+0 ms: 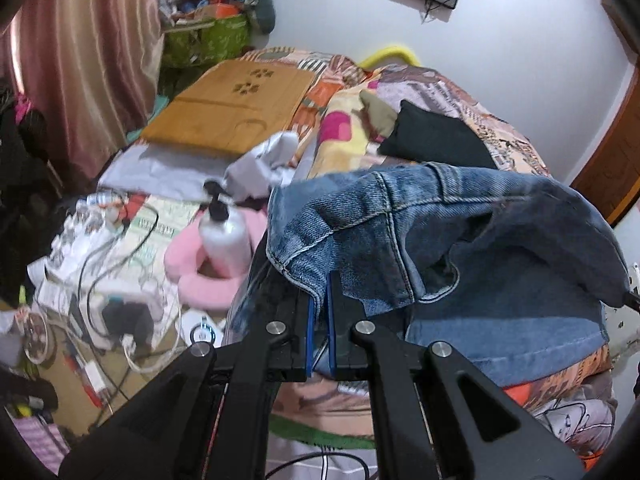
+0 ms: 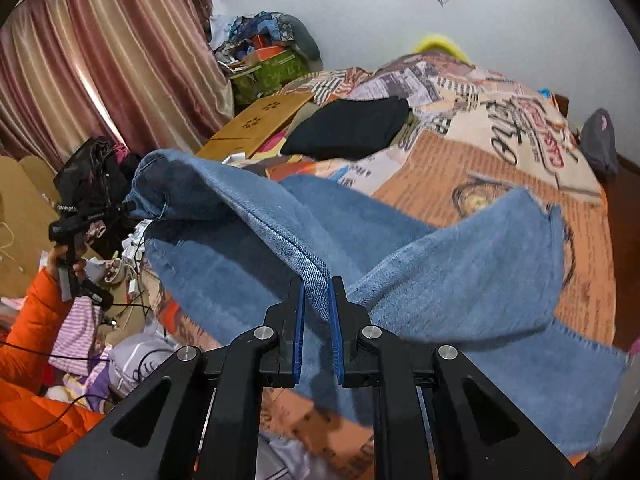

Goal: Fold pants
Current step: 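Lift the waistband with both grippers and fold the jeans over lengthwise, then lay the folded jeans down and open both grippers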

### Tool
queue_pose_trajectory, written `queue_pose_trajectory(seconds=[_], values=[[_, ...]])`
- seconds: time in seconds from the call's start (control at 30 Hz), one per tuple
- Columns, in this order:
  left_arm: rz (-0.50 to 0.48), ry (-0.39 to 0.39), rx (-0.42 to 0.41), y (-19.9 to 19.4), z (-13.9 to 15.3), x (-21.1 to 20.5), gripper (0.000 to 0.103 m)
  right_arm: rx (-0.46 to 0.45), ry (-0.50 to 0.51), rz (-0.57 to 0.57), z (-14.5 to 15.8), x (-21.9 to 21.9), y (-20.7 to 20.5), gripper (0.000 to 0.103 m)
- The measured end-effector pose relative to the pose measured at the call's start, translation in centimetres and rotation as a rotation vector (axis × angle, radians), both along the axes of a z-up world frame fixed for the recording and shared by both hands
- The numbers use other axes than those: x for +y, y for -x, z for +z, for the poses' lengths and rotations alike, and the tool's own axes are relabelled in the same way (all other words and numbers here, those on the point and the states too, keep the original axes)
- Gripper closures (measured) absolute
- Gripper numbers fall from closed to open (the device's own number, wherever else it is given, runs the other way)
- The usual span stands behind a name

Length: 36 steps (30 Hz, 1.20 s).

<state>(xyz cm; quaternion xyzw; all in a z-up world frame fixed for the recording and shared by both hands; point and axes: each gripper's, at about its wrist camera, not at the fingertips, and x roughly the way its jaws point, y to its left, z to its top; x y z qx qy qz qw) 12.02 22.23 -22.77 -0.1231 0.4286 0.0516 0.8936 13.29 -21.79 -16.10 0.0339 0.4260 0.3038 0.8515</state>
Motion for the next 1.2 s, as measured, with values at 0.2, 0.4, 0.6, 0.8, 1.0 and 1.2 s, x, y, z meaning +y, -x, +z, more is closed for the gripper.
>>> queue_pose_trajectory(seconds=[0.2, 0.4, 0.6, 0.8, 1.0, 1.2], values=[[0.036, 0.018, 0.046, 1.0, -3.1, 0.2, 0.098, 0.051, -0.012, -0.006, -2.2, 0.3, 1.0, 0.092], [0.062, 0.053, 0.057, 1.7, -4.3, 0.3, 0.095, 0.103, -0.016, -0.005, -4.4, 0.5, 1.2, 0.092], [0.047, -0.019, 0.053, 2.5, -2.1, -0.8, 0.093, 0.101, -0.015, -0.004, -4.4, 0.6, 1.4, 0.092], [0.019, -0.046, -0.033, 2.7, 3.0, -2.6, 0.093, 0.116, -0.006, -0.002, -3.6, 0.2, 1.2, 0.085], [-0.029, -0.056, -0.109, -0.2, 7.6, -6.4, 0.092, 0.032, 0.035, -0.072, -1.5, -2.4, 1.7, 0.062], [-0.104, -0.045, -0.145, -4.5, 9.9, -10.7, 0.086, -0.037, 0.056, -0.166, 1.0, -6.1, -0.2, 0.06]])
